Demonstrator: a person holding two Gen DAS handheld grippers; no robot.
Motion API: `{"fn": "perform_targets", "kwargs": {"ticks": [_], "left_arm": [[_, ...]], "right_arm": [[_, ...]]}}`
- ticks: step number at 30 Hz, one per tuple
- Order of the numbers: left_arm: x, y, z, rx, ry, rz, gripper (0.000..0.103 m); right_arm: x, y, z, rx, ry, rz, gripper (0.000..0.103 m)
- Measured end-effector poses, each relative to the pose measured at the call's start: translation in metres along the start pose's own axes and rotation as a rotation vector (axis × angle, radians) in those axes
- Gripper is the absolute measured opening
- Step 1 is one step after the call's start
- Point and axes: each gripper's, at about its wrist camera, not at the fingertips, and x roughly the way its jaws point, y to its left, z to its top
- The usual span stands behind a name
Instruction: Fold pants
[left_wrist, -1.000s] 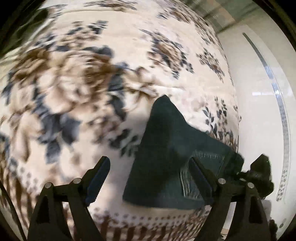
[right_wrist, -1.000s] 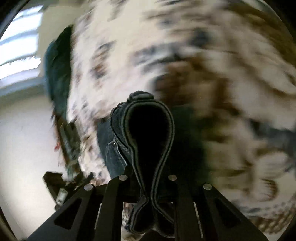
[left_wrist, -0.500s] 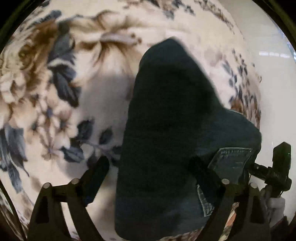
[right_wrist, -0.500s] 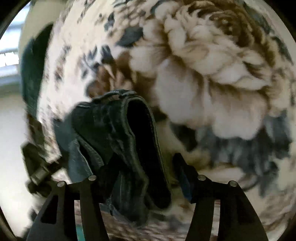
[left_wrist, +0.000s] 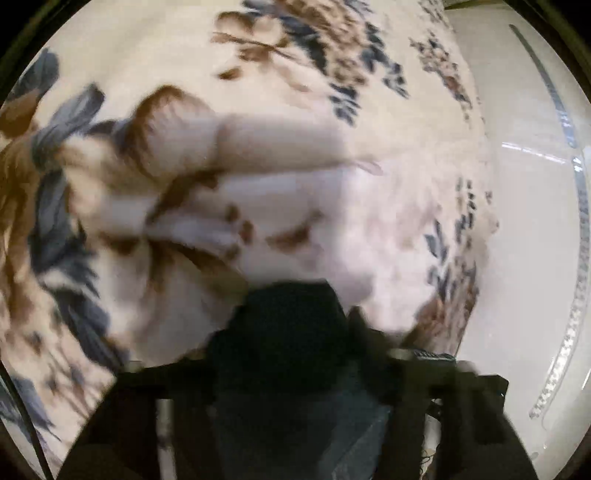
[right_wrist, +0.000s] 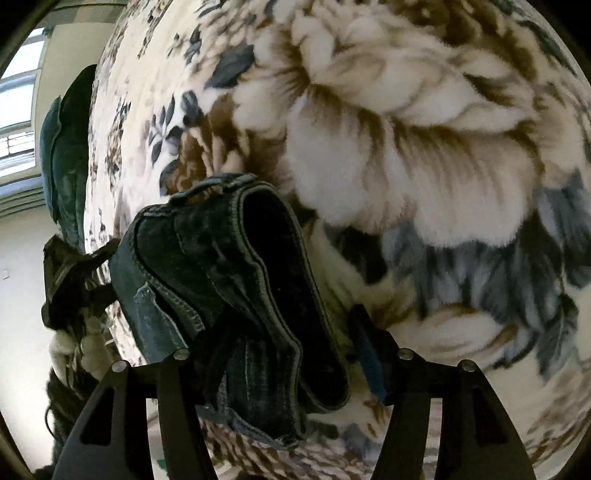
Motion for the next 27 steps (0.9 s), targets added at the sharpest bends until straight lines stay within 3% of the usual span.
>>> {"fn": "perform_targets", "kwargs": {"ticks": [2, 4, 8, 9, 12, 14, 17, 19, 21, 23, 27], "left_arm": [[-0.002, 0.008, 0.002, -0.016, -0.008, -0.035, 0.035], [-0.001, 0.021, 0.004, -0.083, -0.019, -0.105, 0.035], [0.002, 0.063, 0.000, -0.344, -0.034, -0.354, 0.035], [0.002, 0.067, -0.003, -0.370, -0.032, -0.376, 0.035], [-0.011, 0.059, -0.008, -0.291, -0.044, -0.332, 0.040], [-0.025, 0.045, -0.015, -0.204, -0.067, -0.262, 0.052], [-0.044, 0.033, -0.034, -0.103, -0.130, -0.205, 0.073], [-0.046, 0.027, -0.045, -0.062, -0.159, -0.207, 0.101], [-0.047, 0.029, -0.055, -0.018, -0.160, -0.226, 0.102], [-0.039, 0.032, -0.061, 0.003, -0.109, -0.253, 0.102], [-0.002, 0.030, -0.076, -0.021, 0.048, -0.265, 0.102]], "right_arm": [[0.001, -0.001, -0.001, 0.012, -0.008, 0.006, 0.051], [0.003, 0.001, -0.001, 0.026, -0.012, 0.008, 0.051], [0.002, -0.006, 0.001, 0.051, -0.007, 0.019, 0.051], [0.005, -0.004, 0.002, 0.049, -0.003, 0.020, 0.052], [0.006, -0.009, 0.007, 0.068, 0.028, 0.079, 0.064], [0.003, -0.013, 0.007, 0.079, 0.030, 0.130, 0.071], [-0.006, -0.020, 0.006, 0.052, -0.005, 0.182, 0.082], [-0.003, -0.022, 0.005, 0.039, -0.011, 0.218, 0.086], [0.007, -0.027, 0.005, 0.029, -0.003, 0.247, 0.089], [0.017, -0.027, 0.009, 0.022, 0.010, 0.290, 0.094], [0.027, -0.020, 0.011, -0.020, 0.072, 0.394, 0.095]]}}
